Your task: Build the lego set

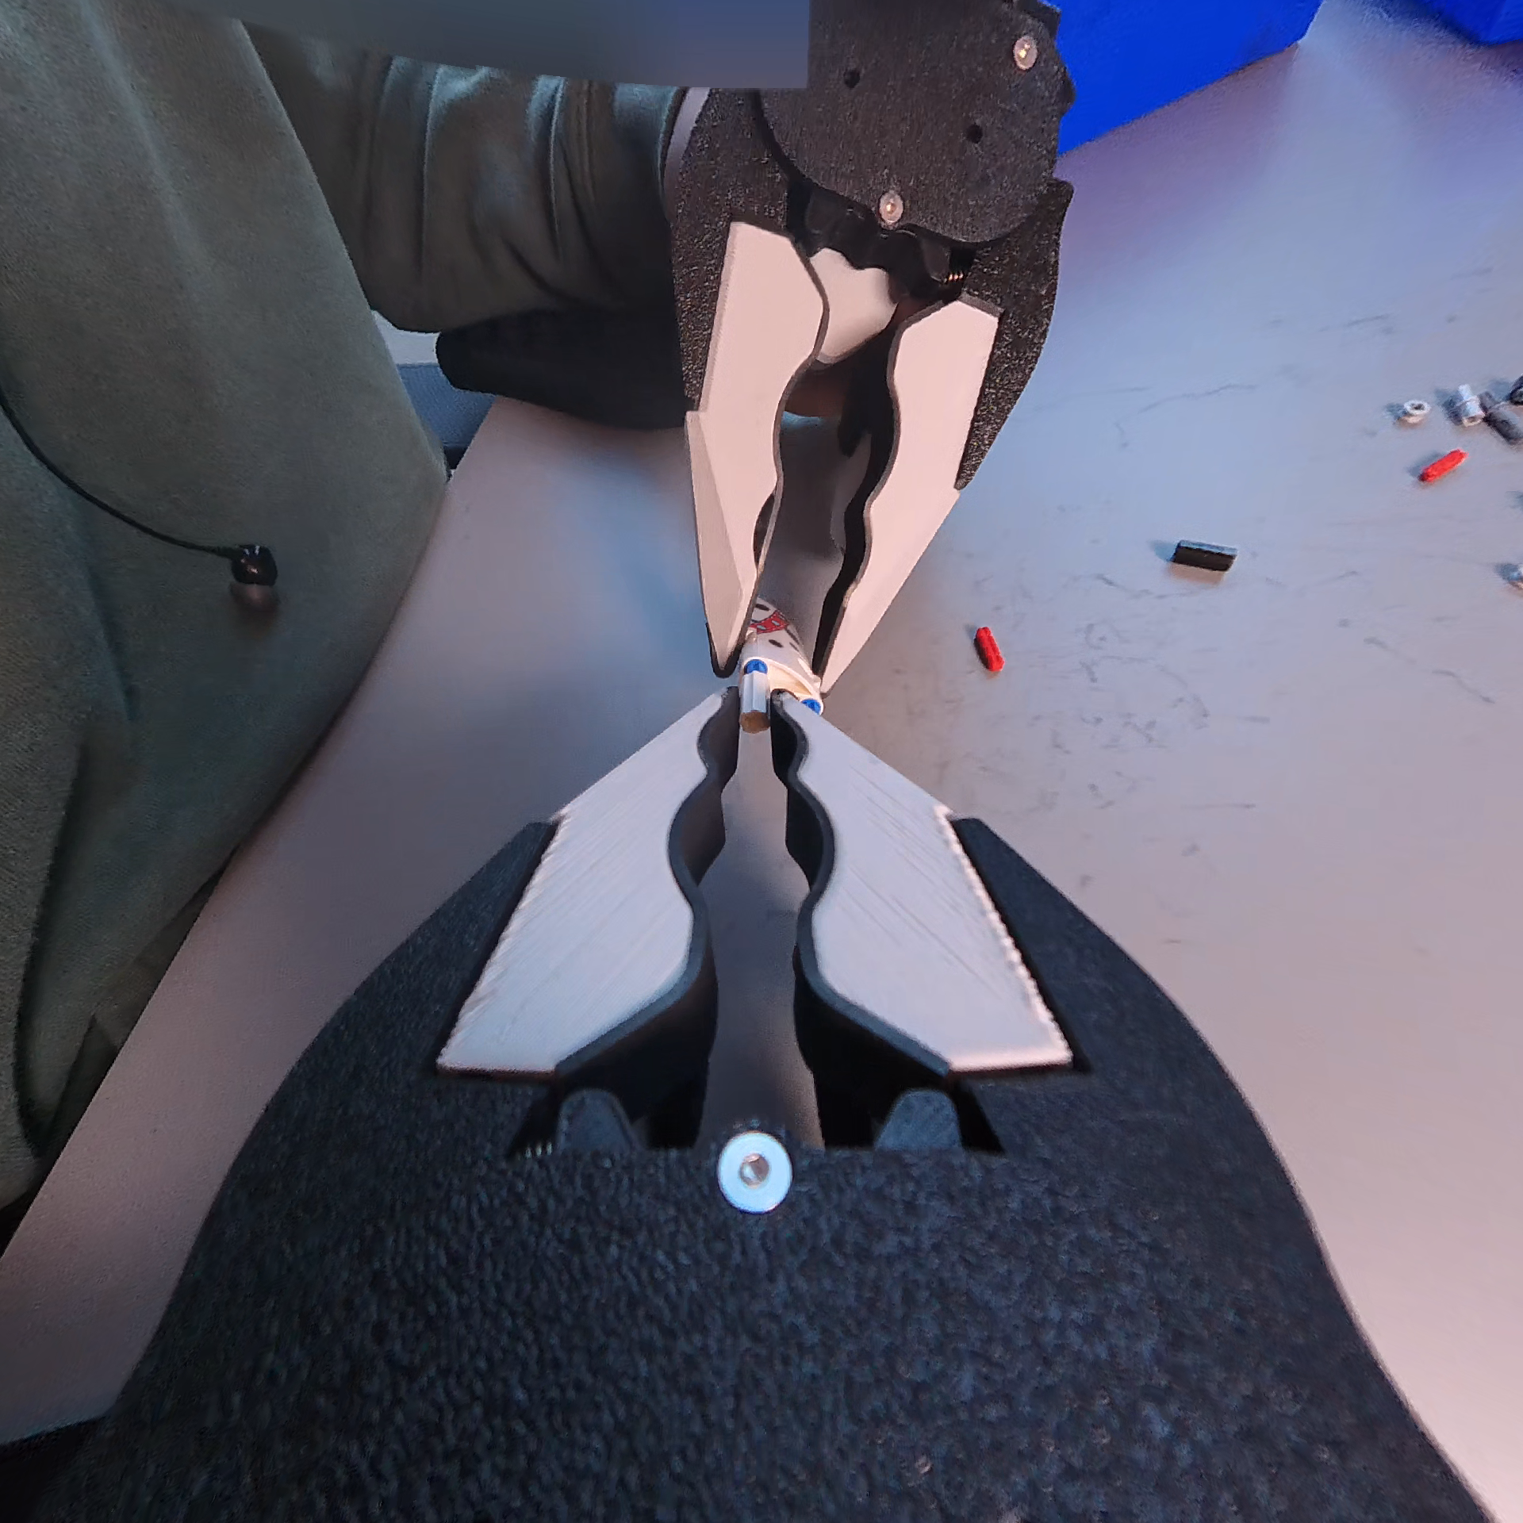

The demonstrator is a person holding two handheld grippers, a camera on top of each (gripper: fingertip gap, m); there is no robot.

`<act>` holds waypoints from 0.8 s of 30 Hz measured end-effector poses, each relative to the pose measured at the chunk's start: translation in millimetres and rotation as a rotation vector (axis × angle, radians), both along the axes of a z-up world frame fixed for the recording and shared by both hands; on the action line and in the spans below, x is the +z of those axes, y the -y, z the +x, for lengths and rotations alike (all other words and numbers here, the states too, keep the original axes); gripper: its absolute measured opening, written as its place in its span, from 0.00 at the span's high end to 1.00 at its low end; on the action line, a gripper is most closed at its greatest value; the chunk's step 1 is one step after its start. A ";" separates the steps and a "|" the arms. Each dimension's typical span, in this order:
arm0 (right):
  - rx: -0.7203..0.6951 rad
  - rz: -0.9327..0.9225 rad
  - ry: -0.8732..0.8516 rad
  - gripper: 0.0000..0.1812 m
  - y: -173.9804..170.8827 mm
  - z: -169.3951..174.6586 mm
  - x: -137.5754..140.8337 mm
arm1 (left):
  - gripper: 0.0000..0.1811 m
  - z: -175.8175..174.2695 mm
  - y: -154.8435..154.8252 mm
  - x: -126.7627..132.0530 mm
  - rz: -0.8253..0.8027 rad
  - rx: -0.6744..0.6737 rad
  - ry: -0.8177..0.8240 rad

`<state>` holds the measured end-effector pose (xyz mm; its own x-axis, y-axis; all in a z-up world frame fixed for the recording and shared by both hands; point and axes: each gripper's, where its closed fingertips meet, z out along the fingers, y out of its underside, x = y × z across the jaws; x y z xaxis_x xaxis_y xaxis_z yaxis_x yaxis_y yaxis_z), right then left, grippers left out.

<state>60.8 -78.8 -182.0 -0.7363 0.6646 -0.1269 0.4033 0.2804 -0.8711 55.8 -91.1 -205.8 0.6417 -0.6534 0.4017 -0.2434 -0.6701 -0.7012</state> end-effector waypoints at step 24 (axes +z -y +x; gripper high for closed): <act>0.000 0.174 0.053 0.97 -2.7 2.8 -25.5 | 0.88 -1.1 -3.0 -14.8 -0.007 0.027 -0.139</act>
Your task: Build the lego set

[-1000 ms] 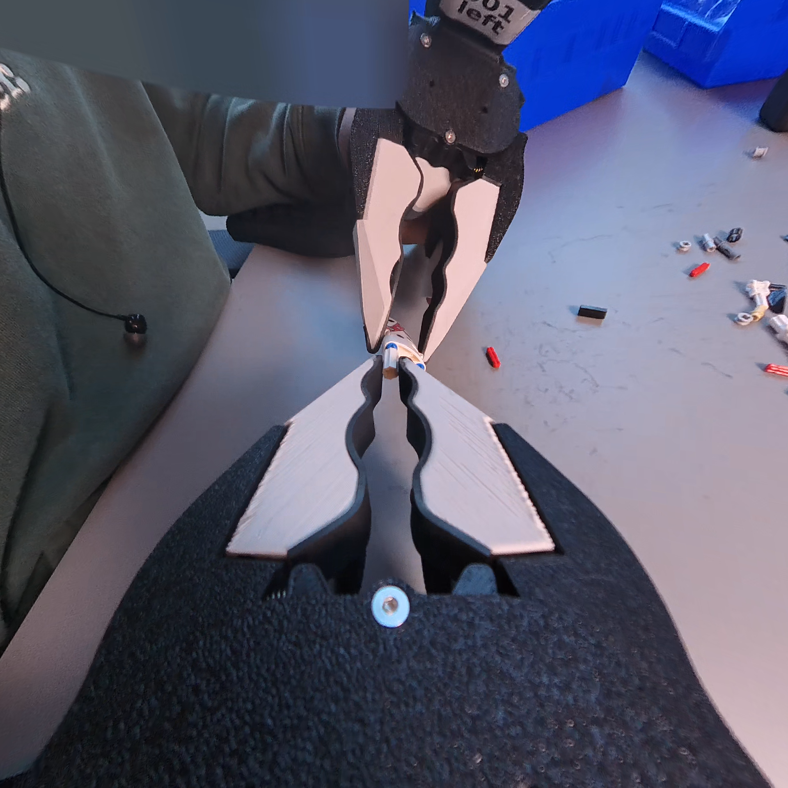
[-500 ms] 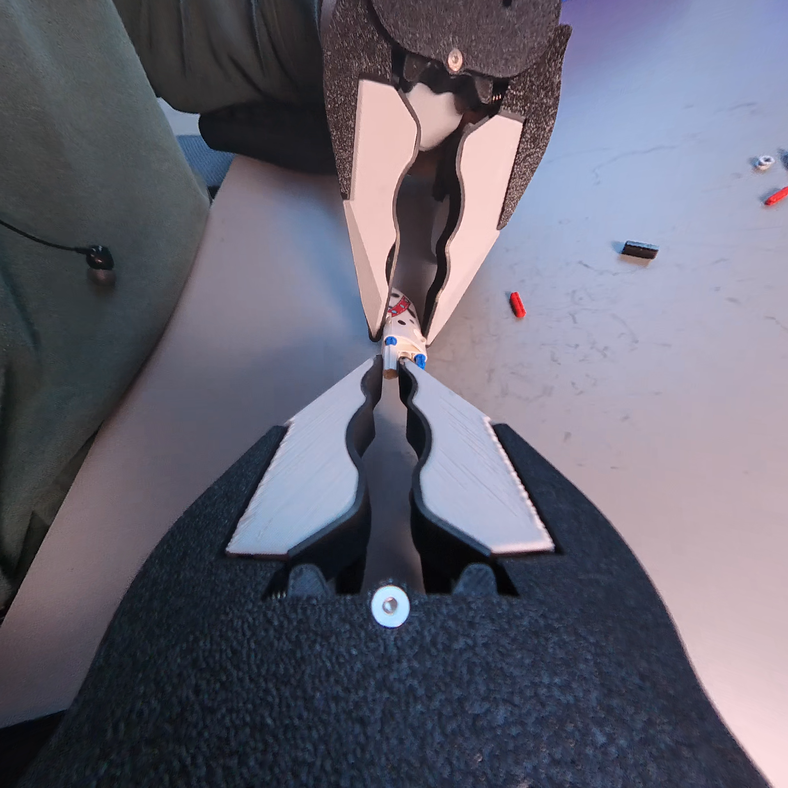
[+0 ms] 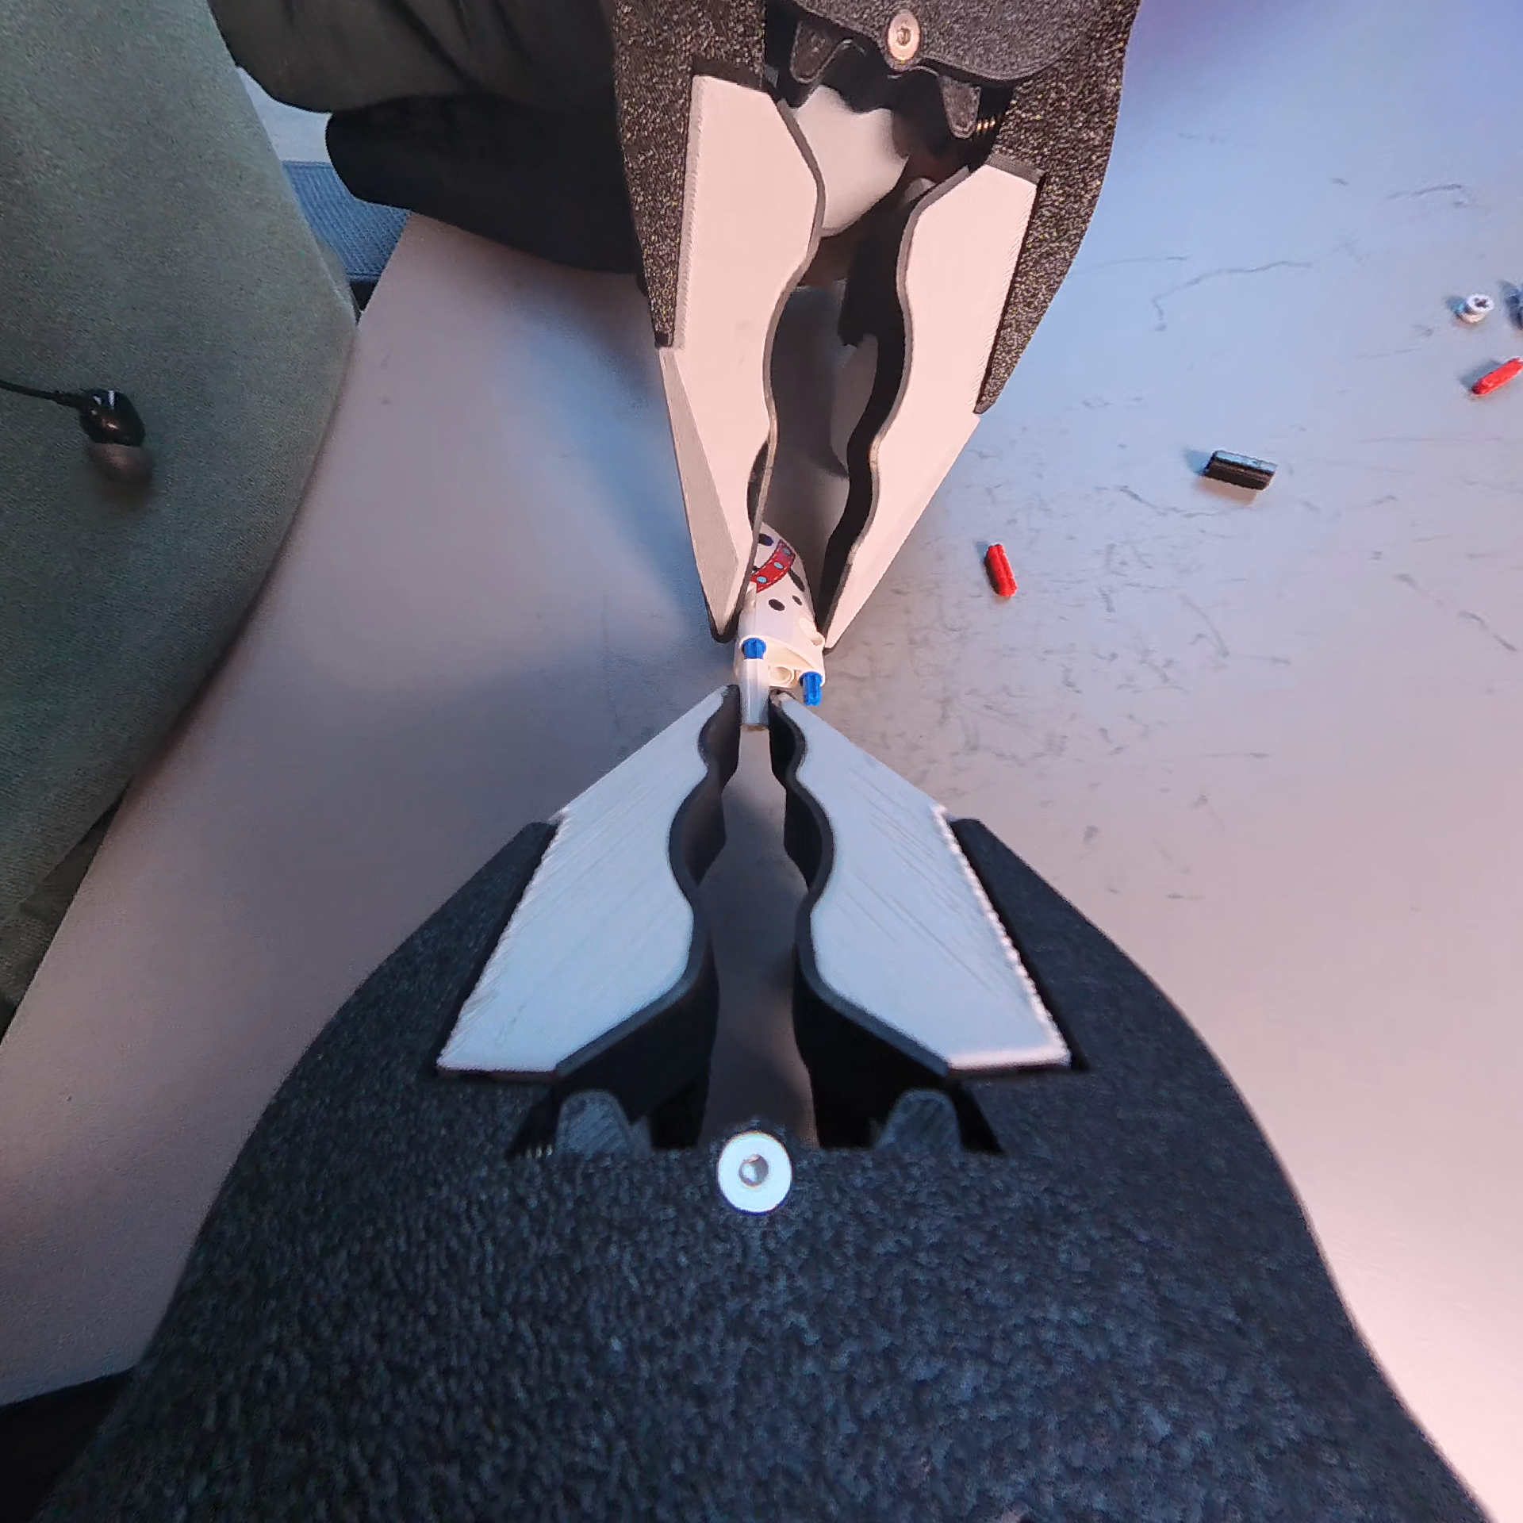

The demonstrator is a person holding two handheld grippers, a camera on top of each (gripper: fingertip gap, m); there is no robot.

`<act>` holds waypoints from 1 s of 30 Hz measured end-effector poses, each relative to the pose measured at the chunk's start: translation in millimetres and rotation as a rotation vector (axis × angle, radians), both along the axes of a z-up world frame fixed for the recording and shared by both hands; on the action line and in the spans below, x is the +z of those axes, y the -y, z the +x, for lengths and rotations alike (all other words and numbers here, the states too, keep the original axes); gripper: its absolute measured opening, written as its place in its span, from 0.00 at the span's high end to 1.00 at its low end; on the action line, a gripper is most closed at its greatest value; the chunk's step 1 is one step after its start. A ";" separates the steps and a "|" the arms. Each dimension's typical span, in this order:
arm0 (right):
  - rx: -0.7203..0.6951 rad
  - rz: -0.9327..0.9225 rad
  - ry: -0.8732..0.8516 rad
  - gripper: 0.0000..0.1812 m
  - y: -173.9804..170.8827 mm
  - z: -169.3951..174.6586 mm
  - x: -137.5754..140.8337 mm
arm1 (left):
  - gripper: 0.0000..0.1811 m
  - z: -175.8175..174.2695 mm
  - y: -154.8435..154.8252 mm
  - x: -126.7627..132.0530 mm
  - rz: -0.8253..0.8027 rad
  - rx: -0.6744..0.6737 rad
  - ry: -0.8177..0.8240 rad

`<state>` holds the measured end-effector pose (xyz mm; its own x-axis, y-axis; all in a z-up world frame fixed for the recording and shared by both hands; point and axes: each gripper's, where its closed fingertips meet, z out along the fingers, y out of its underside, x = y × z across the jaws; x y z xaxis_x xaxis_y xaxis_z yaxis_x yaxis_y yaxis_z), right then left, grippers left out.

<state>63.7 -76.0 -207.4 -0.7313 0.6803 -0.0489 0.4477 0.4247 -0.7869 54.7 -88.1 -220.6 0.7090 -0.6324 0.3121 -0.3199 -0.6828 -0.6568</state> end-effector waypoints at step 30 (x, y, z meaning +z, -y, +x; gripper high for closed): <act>-0.006 0.485 0.091 0.97 3.6 -0.4 -2.4 | 0.88 -0.4 0.3 -2.1 -0.015 0.014 -0.111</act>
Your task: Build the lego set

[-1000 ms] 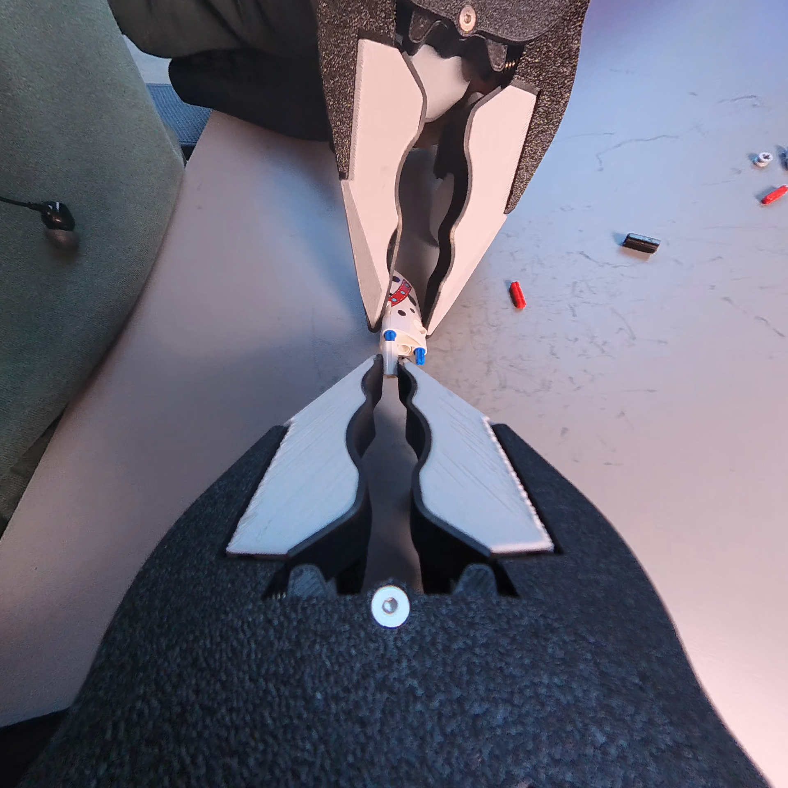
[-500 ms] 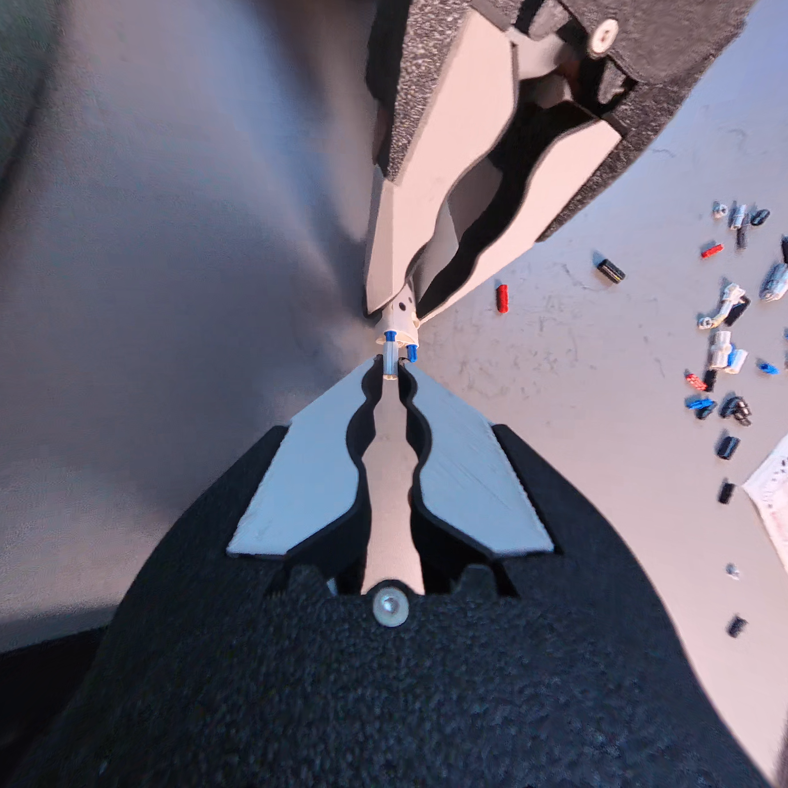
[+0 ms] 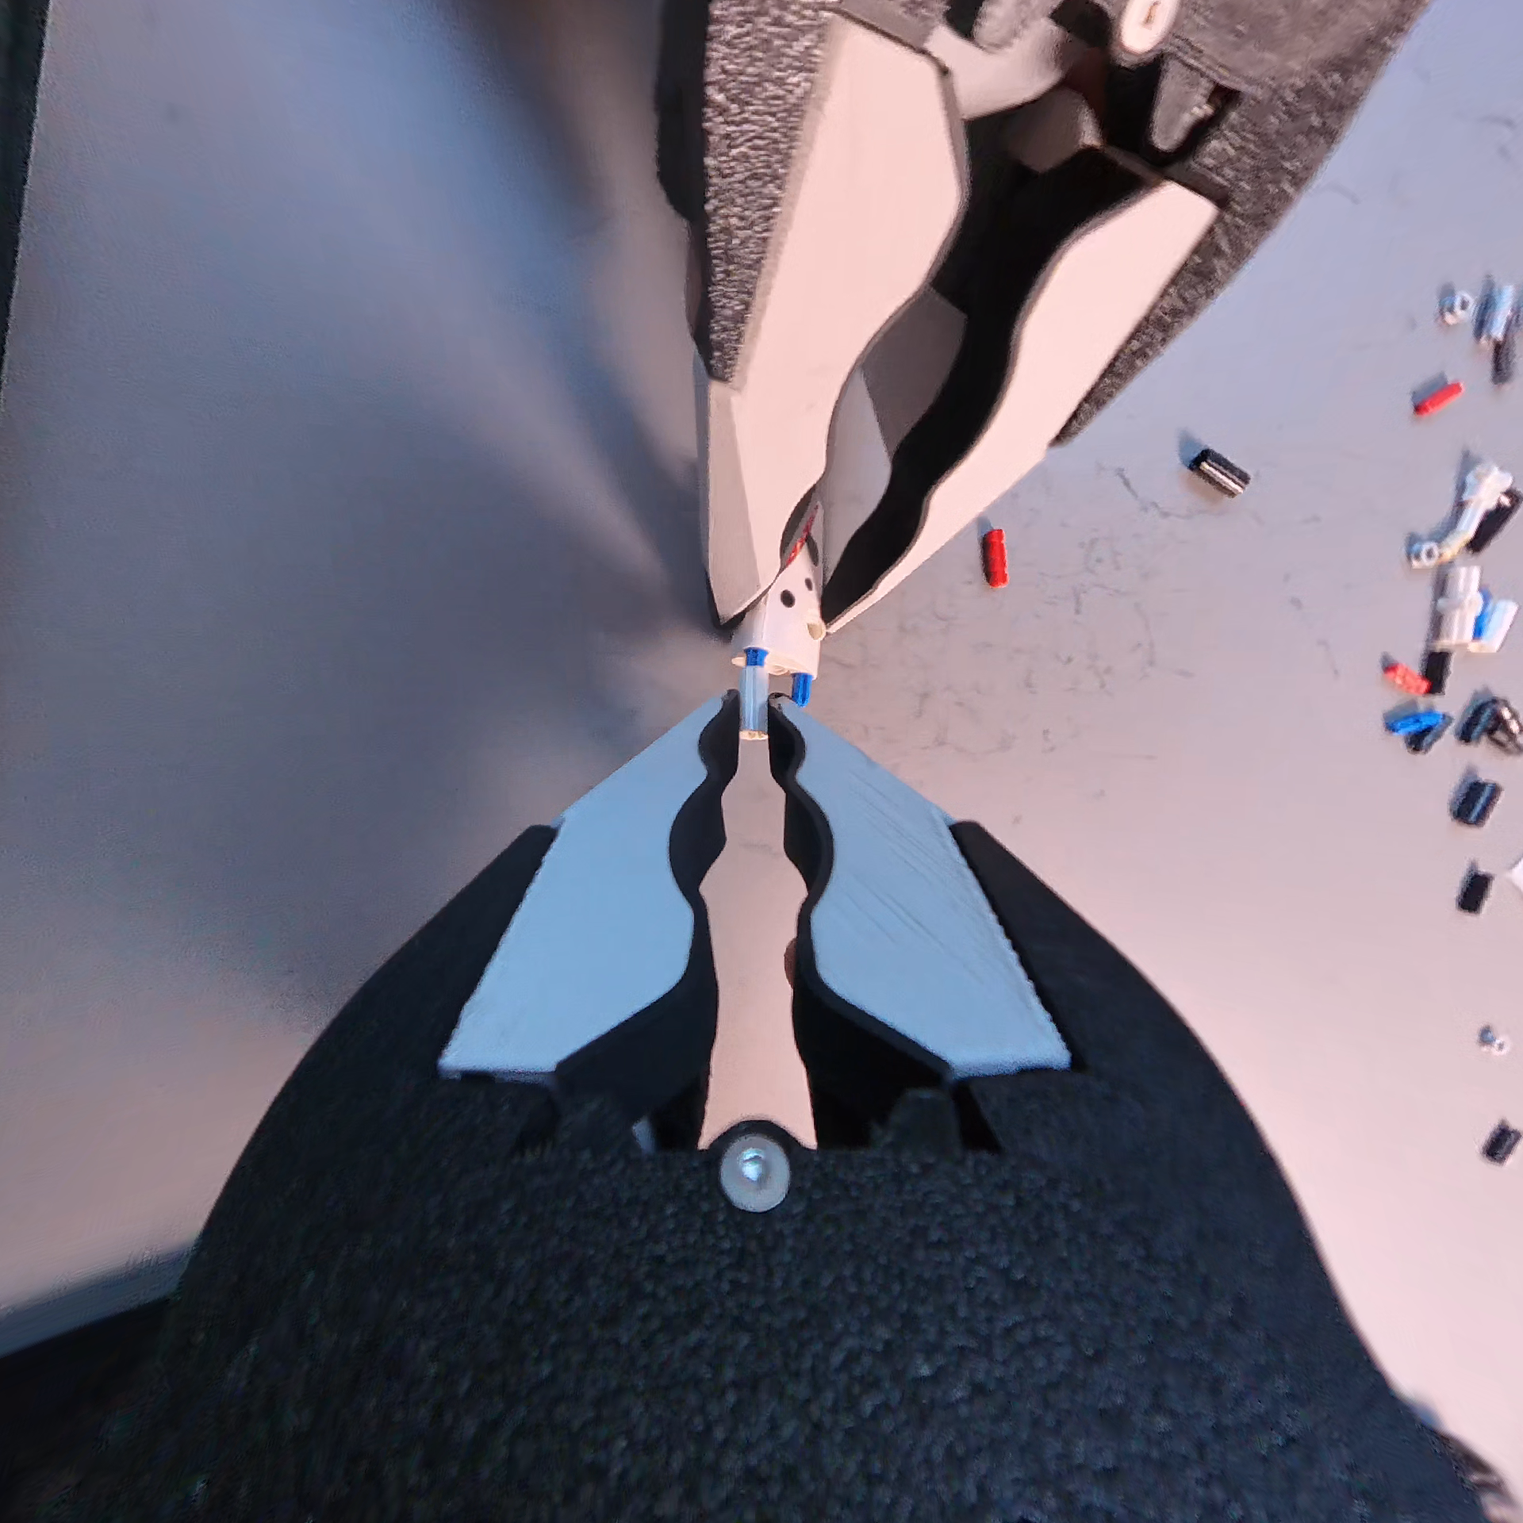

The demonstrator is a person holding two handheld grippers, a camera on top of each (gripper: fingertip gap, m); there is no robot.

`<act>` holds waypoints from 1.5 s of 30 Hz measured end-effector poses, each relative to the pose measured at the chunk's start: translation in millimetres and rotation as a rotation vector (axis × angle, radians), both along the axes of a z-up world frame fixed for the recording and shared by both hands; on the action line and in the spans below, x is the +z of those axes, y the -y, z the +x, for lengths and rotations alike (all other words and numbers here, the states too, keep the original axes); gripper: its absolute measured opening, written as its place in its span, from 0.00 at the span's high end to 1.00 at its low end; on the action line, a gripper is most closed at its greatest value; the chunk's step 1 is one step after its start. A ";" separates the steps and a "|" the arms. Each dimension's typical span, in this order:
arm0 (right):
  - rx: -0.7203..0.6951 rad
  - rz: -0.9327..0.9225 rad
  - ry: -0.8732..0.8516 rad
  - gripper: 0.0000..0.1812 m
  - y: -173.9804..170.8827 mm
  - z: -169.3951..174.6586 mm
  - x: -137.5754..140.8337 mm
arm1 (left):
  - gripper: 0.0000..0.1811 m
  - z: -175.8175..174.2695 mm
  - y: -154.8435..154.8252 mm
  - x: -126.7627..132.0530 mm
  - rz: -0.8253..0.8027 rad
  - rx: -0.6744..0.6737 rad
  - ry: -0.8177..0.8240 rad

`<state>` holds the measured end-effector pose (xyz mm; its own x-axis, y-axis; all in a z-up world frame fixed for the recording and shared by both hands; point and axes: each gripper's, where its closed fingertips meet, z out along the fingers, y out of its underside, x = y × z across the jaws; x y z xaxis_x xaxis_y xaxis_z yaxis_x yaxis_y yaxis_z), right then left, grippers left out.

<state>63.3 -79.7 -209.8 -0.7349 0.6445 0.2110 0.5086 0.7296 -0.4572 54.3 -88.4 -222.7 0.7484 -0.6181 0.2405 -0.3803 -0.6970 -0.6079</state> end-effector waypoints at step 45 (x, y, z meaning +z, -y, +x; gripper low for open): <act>-0.387 -0.279 -0.535 0.92 -82.3 -25.5 36.7 | 0.85 -122.1 -34.8 5.3 0.236 0.341 -0.077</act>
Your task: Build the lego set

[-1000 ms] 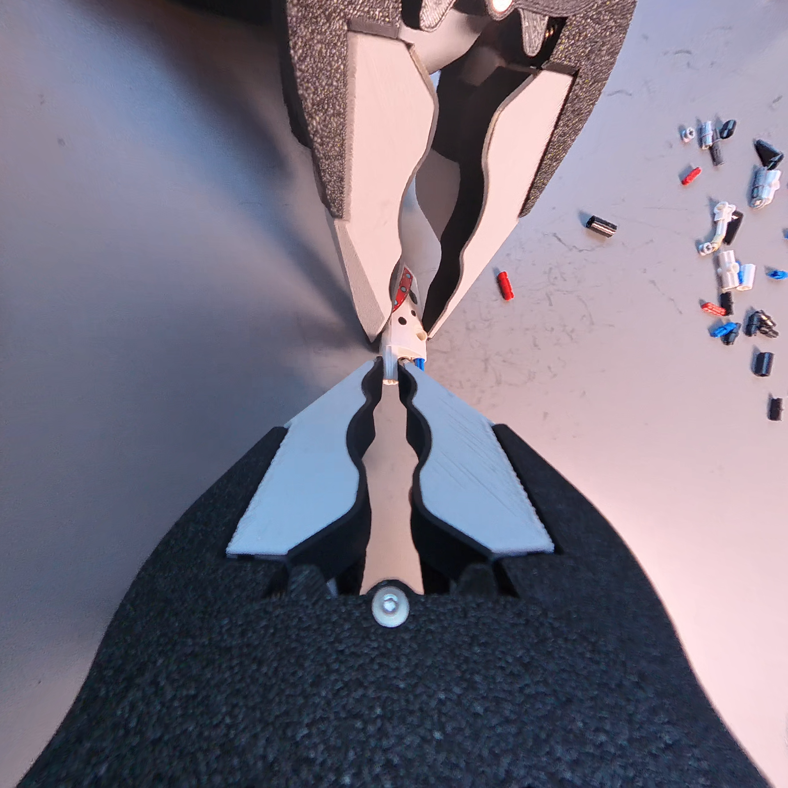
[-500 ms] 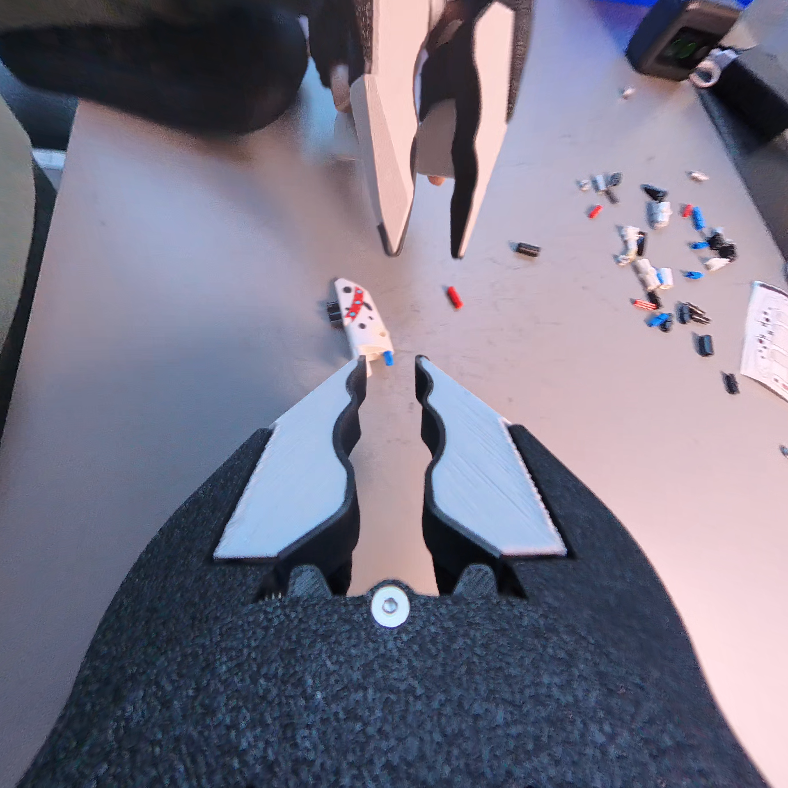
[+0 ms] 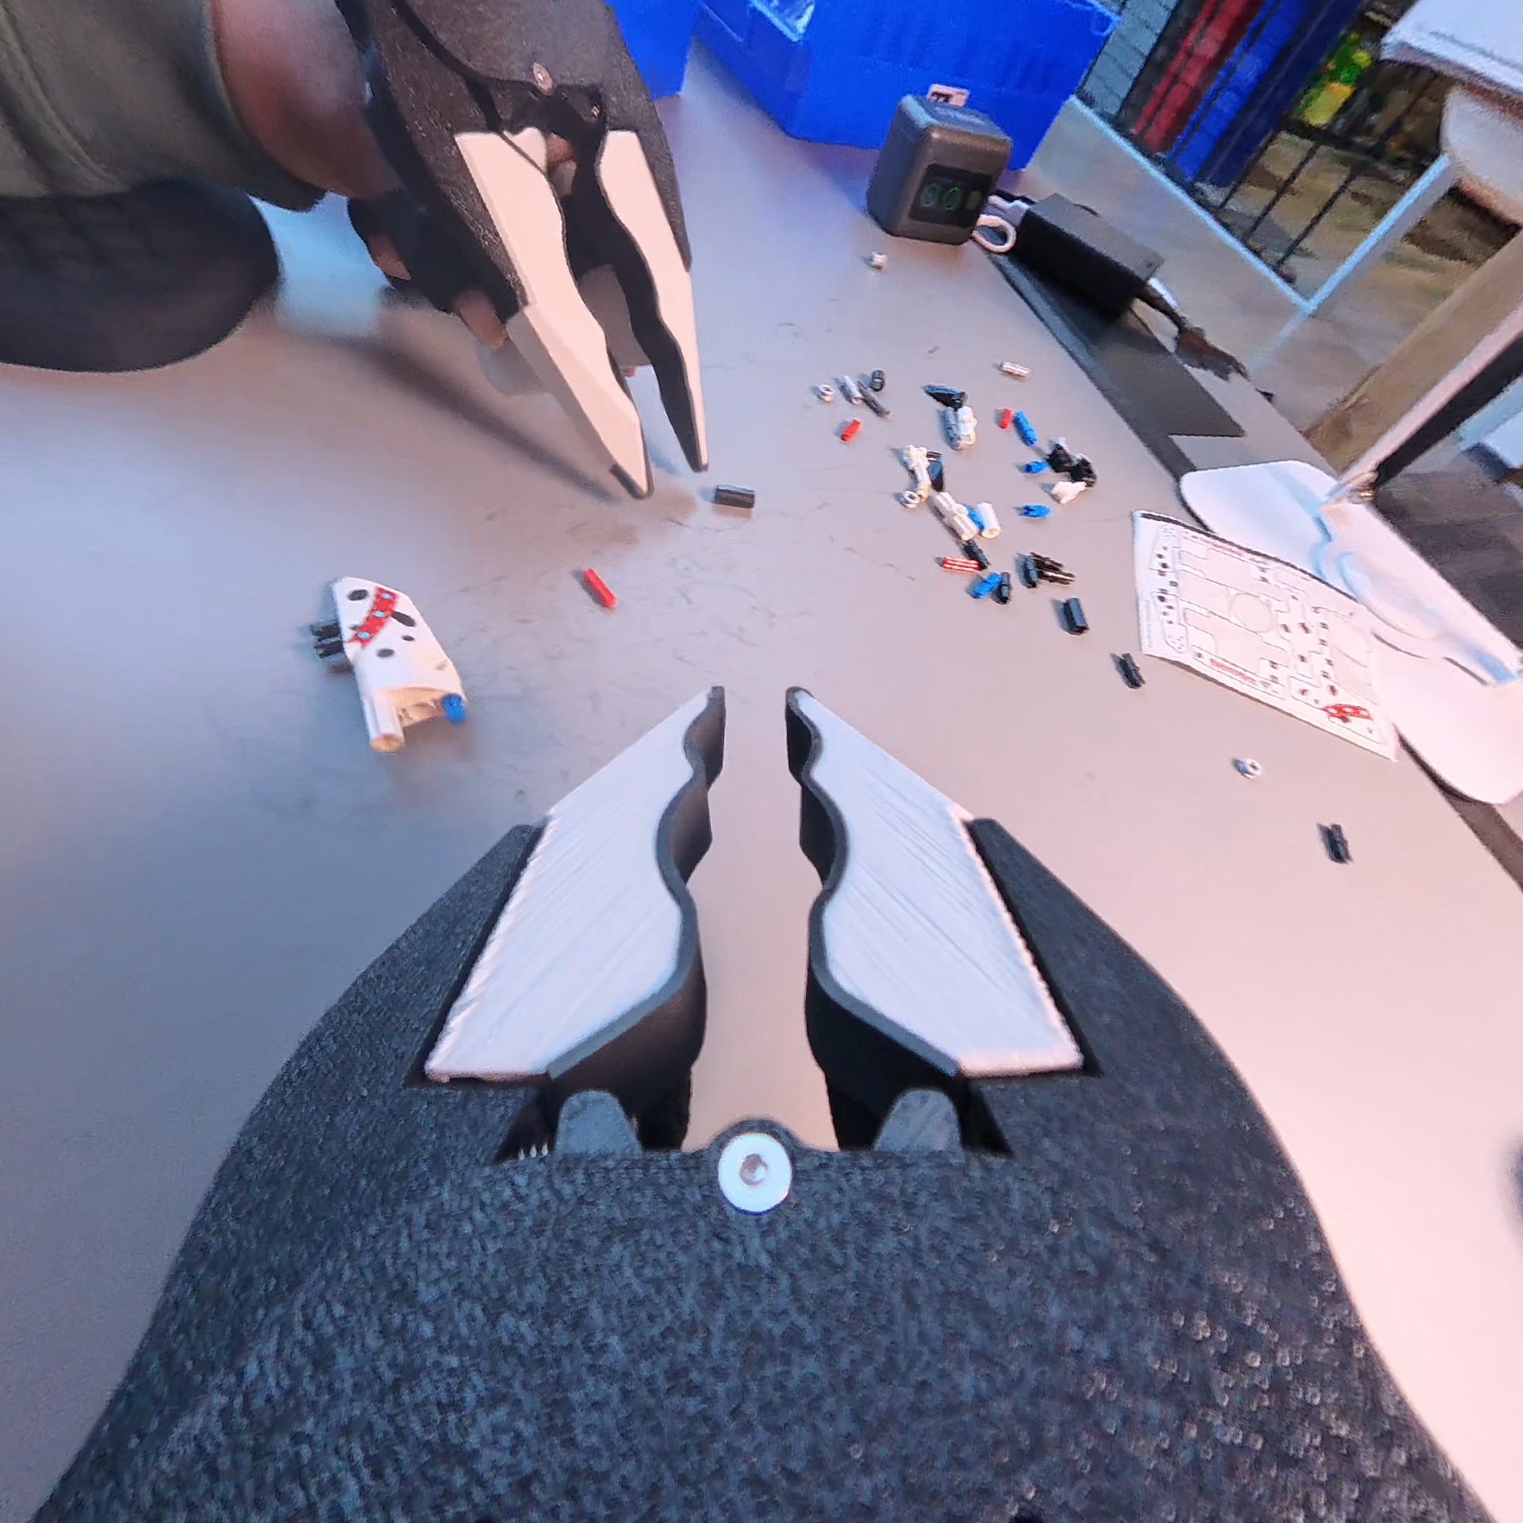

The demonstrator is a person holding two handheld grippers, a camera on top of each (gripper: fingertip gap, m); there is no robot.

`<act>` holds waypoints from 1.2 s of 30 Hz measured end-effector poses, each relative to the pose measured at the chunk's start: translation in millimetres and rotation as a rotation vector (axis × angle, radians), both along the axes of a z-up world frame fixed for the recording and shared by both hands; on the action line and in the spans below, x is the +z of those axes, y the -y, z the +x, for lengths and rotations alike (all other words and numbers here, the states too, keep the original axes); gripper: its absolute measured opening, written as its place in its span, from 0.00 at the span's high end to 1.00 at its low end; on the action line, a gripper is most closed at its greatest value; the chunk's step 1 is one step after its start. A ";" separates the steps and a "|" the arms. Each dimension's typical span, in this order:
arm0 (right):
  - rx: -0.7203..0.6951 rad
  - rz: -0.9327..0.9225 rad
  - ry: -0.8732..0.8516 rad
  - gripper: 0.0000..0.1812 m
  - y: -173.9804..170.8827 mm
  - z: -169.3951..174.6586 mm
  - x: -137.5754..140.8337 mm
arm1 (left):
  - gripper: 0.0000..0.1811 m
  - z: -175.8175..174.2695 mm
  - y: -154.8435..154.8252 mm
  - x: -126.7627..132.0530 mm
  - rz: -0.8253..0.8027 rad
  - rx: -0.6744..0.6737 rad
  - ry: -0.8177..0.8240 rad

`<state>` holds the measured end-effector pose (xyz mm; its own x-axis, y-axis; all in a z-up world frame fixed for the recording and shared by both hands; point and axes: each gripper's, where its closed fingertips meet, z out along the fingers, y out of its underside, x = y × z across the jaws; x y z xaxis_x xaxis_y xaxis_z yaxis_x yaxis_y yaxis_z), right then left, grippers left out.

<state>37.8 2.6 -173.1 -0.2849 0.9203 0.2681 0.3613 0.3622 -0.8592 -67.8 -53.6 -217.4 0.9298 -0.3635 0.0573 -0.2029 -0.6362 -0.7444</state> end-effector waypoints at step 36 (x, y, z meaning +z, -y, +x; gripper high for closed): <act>0.172 -0.085 -0.130 0.93 44.3 7.8 18.2 | 0.96 94.3 3.1 55.3 0.267 -0.354 0.218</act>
